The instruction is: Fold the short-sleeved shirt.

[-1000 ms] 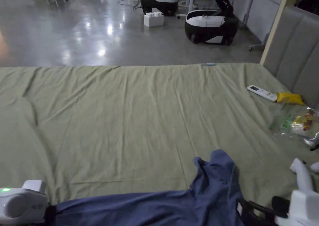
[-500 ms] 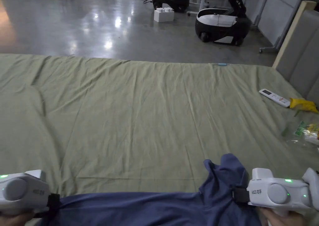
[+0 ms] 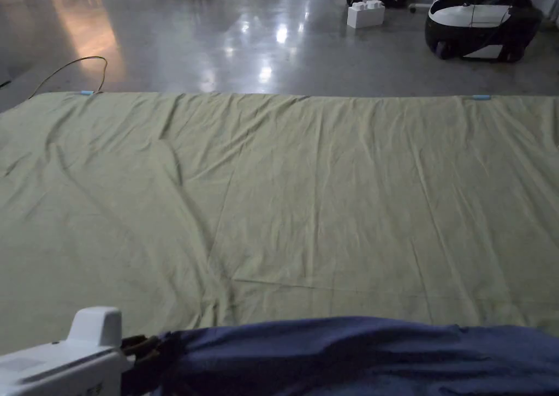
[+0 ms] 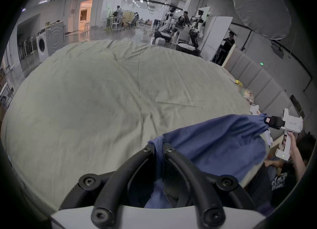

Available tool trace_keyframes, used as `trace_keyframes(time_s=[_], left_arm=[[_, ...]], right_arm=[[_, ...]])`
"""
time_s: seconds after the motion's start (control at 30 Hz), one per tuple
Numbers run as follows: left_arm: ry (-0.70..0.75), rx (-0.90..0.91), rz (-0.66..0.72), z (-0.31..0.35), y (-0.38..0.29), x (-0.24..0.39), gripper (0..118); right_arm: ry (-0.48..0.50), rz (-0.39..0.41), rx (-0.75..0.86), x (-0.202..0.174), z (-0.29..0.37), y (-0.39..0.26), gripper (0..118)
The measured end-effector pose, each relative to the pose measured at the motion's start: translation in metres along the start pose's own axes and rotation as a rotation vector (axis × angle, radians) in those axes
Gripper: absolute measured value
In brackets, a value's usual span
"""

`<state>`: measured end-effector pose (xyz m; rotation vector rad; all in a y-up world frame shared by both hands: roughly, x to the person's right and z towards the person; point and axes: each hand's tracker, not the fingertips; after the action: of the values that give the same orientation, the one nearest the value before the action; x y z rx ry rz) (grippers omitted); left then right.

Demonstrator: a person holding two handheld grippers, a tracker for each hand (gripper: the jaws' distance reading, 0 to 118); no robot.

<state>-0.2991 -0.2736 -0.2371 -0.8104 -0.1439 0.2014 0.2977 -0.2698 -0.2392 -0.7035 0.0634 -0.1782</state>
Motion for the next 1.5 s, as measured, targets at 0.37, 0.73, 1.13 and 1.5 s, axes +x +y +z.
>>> trace_keyframes(time_s=[0.37, 0.73, 1.13, 1.5], left_arm=[[0.044, -0.205, -0.009, 0.011, -0.106, -0.002, 9], [0.224, 0.216, -0.183, 0.062, -0.087, 0.026, 87], [0.180, 0.735, -0.199, 0.158, -0.027, 0.133, 87], [0.105, 0.706, -0.258, 0.160, -0.034, 0.154, 8]], right_arm=[[-0.106, -0.220, -0.088, 0.020, 0.028, -0.091, 2], [-0.156, -0.029, 0.082, 0.003, 0.049, -0.076, 68], [0.110, 0.167, 0.557, -0.103, 0.125, -0.023, 69], [0.204, 0.340, 0.553, -0.141, 0.138, -0.027, 14]])
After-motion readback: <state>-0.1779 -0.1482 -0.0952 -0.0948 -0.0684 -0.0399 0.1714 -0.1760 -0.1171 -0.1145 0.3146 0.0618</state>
